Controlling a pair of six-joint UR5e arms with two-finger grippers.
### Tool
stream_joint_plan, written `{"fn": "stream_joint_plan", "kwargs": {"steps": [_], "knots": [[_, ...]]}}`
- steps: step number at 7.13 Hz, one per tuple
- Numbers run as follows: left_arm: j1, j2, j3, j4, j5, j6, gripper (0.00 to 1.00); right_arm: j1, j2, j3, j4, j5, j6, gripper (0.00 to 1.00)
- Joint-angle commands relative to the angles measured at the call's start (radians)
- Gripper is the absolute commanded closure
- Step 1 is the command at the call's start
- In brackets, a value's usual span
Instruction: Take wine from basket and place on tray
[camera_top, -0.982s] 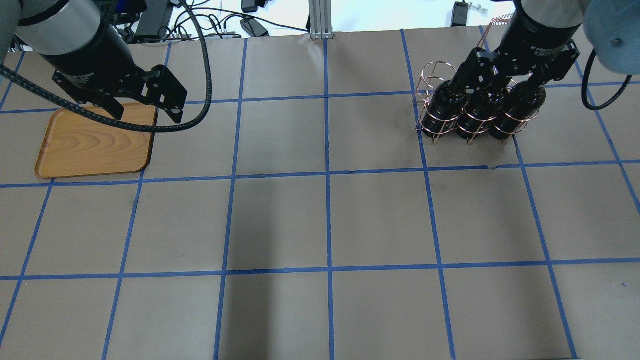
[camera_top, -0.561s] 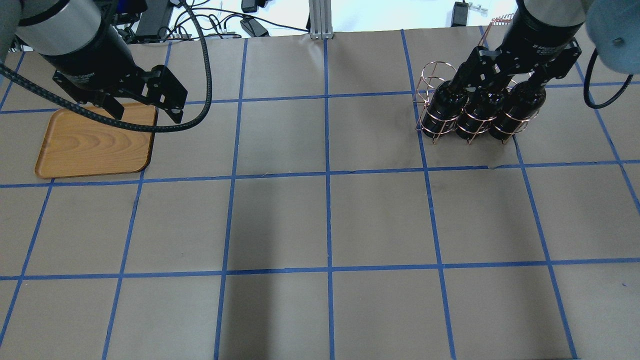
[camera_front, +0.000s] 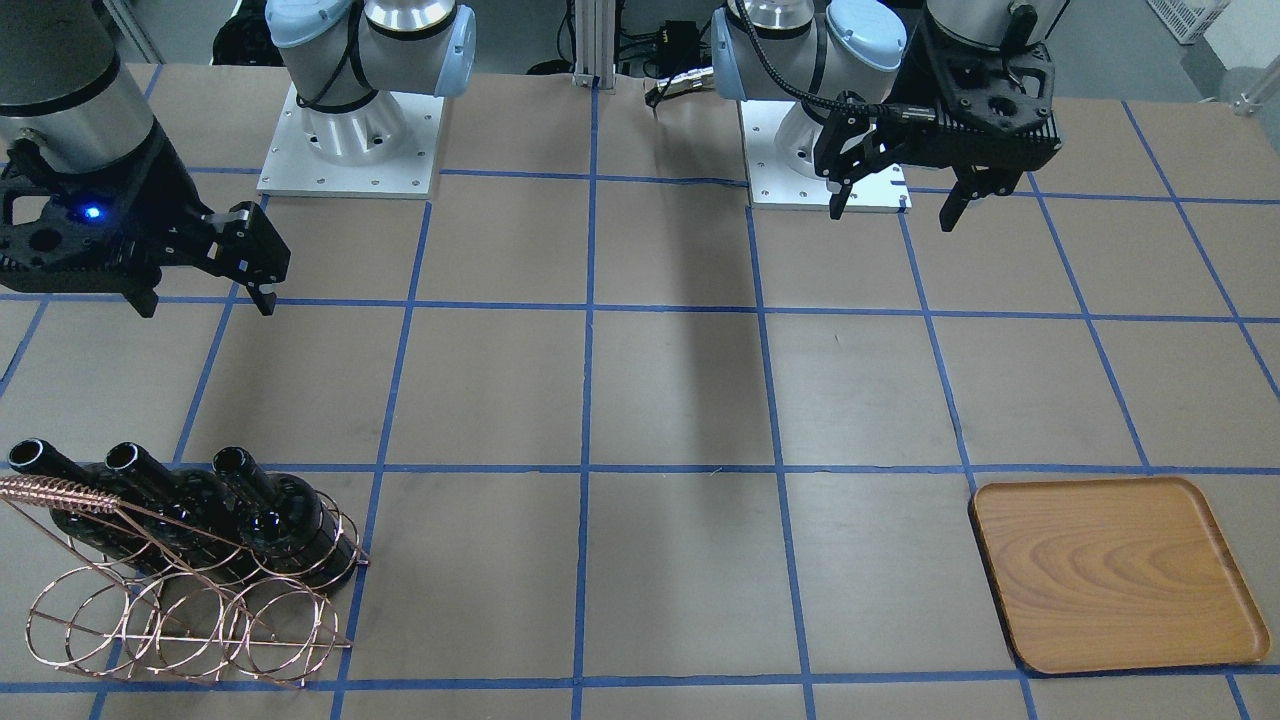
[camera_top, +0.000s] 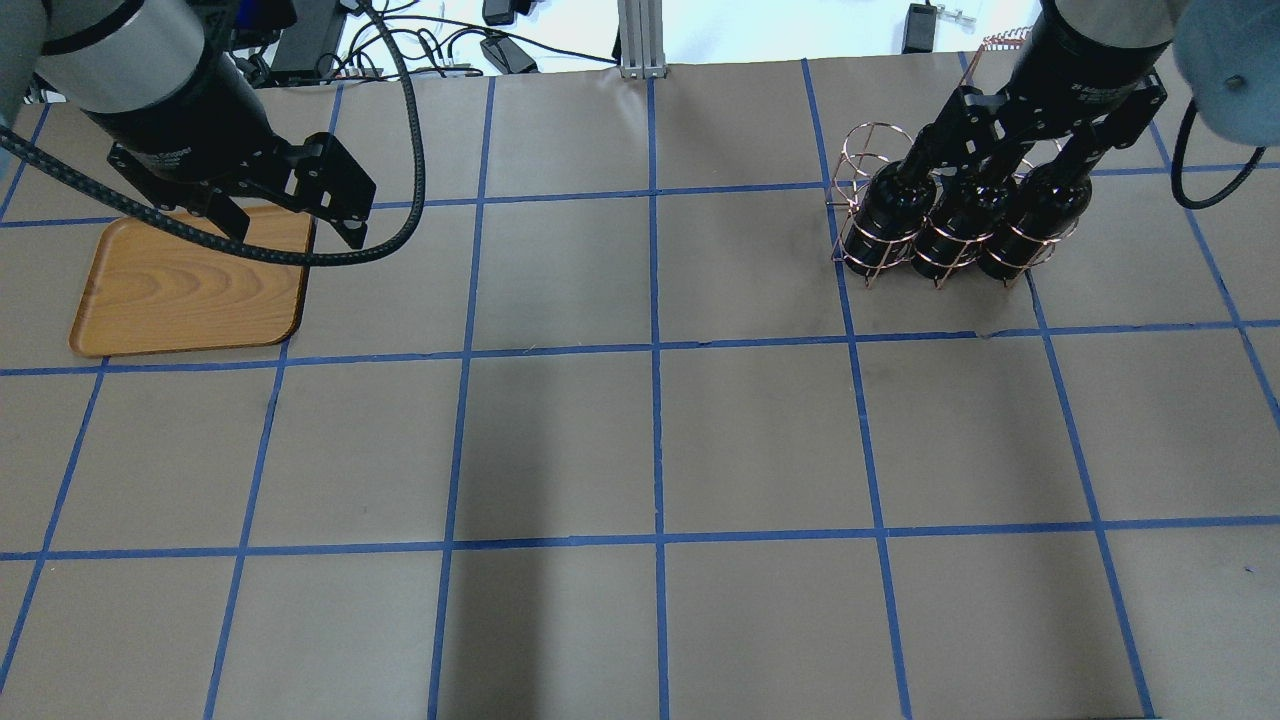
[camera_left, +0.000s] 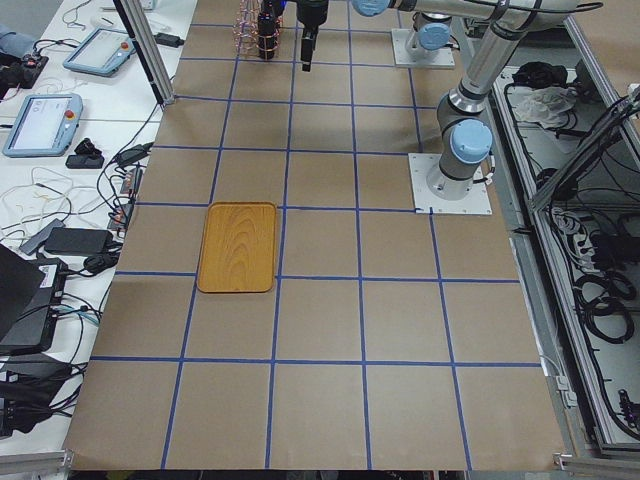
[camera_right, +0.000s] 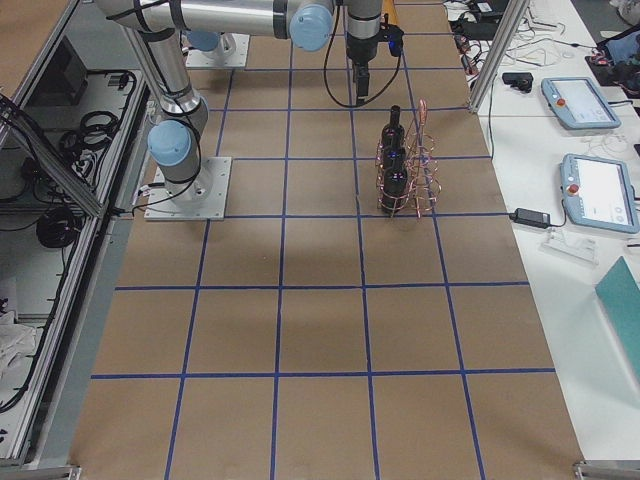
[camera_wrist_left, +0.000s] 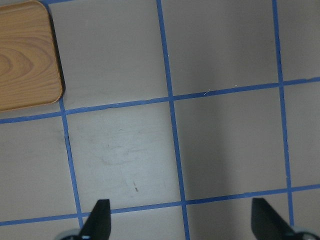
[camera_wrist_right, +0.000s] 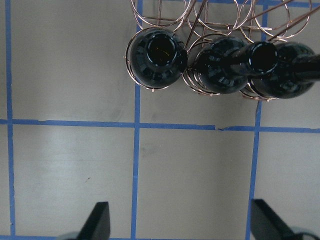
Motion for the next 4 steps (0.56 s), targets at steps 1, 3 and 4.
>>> {"fn": "stream_joint_plan", "kwargs": {"steps": [1, 3, 4], "knots": [[0.0, 0.004, 0.0, 0.0, 0.0, 0.002, 0.0, -0.014, 0.042, 0.001, -0.115, -0.017, -0.093, 0.0], [0.0, 0.007, 0.0, 0.0, 0.0, 0.003, 0.0, -0.072, 0.082, 0.002, -0.127, -0.002, -0.209, 0.0], [0.0, 0.005, 0.0, -0.002, 0.0, 0.003, 0.0, -0.087, 0.106, 0.002, -0.162, 0.001, -0.214, 0.0]]}}
